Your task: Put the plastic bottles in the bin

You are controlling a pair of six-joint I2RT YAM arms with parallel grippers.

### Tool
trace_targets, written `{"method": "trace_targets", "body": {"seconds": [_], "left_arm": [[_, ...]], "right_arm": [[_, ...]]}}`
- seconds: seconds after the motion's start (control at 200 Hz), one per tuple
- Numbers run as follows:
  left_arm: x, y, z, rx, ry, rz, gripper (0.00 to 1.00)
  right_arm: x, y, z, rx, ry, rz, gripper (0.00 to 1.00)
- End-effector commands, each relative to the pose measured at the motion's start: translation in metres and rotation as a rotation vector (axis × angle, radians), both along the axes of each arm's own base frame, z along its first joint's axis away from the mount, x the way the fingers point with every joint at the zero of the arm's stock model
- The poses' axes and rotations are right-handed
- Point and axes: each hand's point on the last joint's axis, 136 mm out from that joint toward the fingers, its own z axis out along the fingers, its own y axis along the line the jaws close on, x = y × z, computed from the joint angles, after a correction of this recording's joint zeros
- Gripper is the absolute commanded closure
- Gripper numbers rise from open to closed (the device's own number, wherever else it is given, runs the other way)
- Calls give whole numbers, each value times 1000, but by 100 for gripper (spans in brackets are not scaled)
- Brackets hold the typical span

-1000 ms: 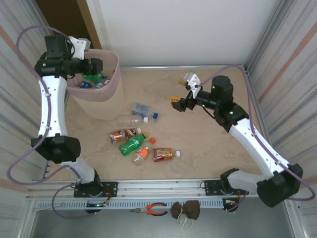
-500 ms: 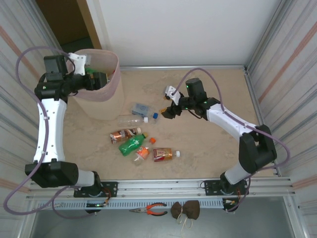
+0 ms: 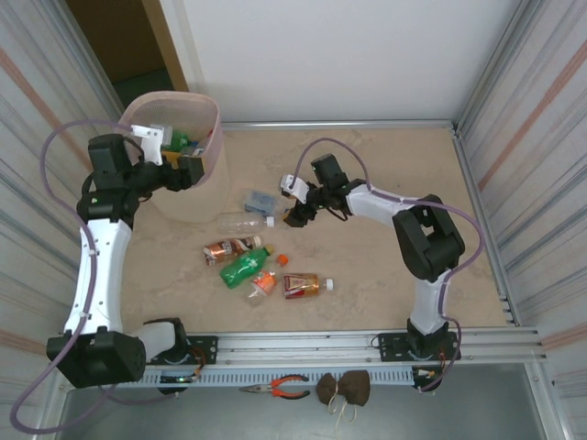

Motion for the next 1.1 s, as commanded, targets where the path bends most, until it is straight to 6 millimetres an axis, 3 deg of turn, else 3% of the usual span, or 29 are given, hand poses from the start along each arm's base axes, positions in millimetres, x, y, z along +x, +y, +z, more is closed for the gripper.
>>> {"method": "trace_targets", "body": {"seconds": [0.0,0.336,0.456,0.817,1.092], "left_arm": [[-6,-5,-38,-19,91,-33,24],[-15,-16,-43,7,-35,-92,24],[-21,-16,-34,13,-72,-94,24],[-15,24,-30,-178,-67,31,25],[-14,23,-33,-198,-43,13,25]], "right_arm": [[10,9,0,-11,-44,21,31],[19,10,-31,-63,-18,2,36],[21,10,-39,-73,-8,-2,37],[27,8,-51,-111,2,-16,48],[26,3,-54,-105,22,-21,54]]}}
